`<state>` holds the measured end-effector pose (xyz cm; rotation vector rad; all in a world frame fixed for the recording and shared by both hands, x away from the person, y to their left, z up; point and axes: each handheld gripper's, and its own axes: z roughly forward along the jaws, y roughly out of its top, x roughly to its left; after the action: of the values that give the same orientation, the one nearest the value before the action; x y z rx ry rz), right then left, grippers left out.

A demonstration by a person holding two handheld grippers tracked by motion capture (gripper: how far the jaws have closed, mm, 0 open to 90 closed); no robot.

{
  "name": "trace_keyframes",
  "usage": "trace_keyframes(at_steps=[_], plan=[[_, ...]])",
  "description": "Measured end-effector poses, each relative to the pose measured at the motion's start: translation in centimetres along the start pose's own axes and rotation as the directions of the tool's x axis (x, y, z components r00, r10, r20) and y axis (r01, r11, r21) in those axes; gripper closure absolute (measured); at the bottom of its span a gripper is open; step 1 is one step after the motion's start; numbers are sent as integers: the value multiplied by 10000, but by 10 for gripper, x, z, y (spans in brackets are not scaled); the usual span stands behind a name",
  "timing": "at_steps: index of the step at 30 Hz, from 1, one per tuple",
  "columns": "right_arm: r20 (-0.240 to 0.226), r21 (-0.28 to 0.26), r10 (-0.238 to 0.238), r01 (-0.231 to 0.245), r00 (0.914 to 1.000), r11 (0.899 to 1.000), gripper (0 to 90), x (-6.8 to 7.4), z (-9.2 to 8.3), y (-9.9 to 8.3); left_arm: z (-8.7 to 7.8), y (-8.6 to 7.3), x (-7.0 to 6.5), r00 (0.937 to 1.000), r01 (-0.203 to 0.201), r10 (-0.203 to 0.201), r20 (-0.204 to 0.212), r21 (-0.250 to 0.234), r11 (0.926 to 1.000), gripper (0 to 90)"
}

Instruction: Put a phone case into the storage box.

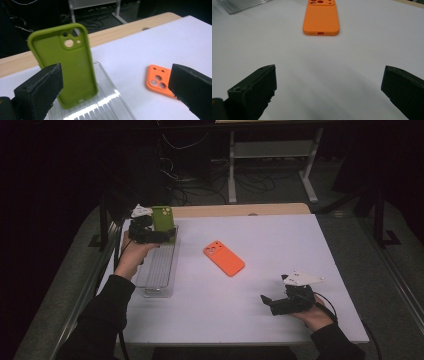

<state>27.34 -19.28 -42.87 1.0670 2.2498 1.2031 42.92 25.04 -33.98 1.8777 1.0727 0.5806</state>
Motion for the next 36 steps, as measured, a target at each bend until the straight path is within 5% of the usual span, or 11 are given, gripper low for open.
trace_keyframes(at_steps=[10, 14, 23, 29, 36], plan=[[3, 11, 42, -42, 10000, 10000, 0, 1, 1, 1, -18, -8, -40, 9903, -615, 611, 1250, -5, 9981, 0], [-25, -15, 31, -31, 10000, 10000, 0, 1, 1, 1, -22, -14, -59, 9774, -878, 849, 1938, 61, 9961, 0], [-4, 21, -36, 36, 10000, 10000, 0, 1, -1, 1, -26, -23, -97, 9375, -1438, 1367, 3200, -14, 9896, 0], [-72, -8, 37, -37, 10000, 10000, 0, 2, -1, 3, -24, -34, -115, 9133, -1835, 1627, 3734, 204, 9828, 0], [-211, 58, -28, 29, 9998, 10000, 0, 3, 0, 4, -21, -57, -131, 8941, -2078, 1803, 4100, 231, 9779, 0]])
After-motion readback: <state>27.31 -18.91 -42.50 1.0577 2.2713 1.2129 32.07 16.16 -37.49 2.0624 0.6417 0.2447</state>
